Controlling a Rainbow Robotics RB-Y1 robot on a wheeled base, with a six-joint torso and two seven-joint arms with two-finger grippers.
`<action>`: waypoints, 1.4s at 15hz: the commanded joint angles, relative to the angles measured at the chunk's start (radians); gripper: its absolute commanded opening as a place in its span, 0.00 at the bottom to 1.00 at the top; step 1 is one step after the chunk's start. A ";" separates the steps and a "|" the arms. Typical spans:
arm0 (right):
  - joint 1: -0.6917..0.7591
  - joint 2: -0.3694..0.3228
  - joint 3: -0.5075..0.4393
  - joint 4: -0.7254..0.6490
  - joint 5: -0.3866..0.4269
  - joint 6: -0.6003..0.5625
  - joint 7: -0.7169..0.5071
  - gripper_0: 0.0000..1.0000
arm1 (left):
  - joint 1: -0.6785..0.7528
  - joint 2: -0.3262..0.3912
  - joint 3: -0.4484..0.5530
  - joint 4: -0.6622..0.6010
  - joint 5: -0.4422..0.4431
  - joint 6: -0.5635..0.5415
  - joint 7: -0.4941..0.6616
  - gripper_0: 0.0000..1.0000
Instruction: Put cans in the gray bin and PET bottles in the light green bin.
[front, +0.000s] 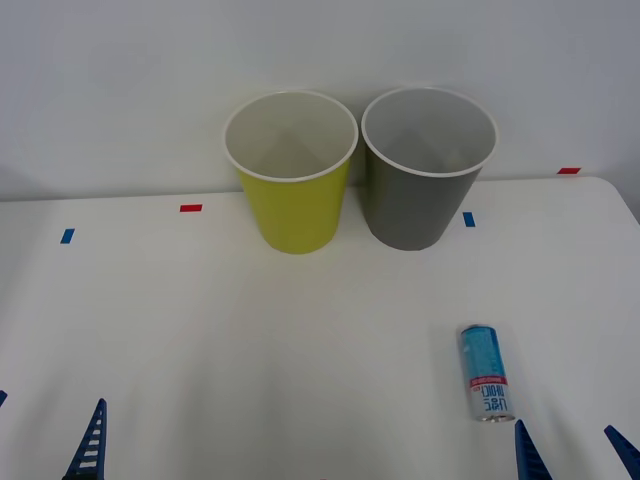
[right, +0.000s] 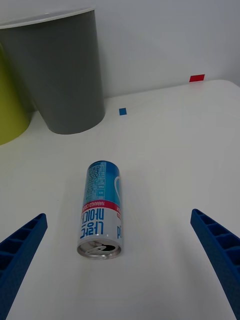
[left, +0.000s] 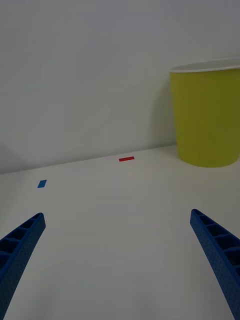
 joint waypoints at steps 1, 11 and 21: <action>0.000 0.000 0.000 0.000 0.000 0.000 0.000 1.00 | 0.000 0.000 0.000 0.000 0.000 0.000 0.000 1.00; 0.000 0.000 0.000 0.000 0.000 0.000 0.000 1.00 | 0.000 0.000 0.000 0.000 0.000 0.000 0.000 1.00; 0.000 0.000 0.000 0.000 0.000 0.000 0.000 1.00 | 0.000 0.000 0.000 0.000 0.000 0.000 0.000 1.00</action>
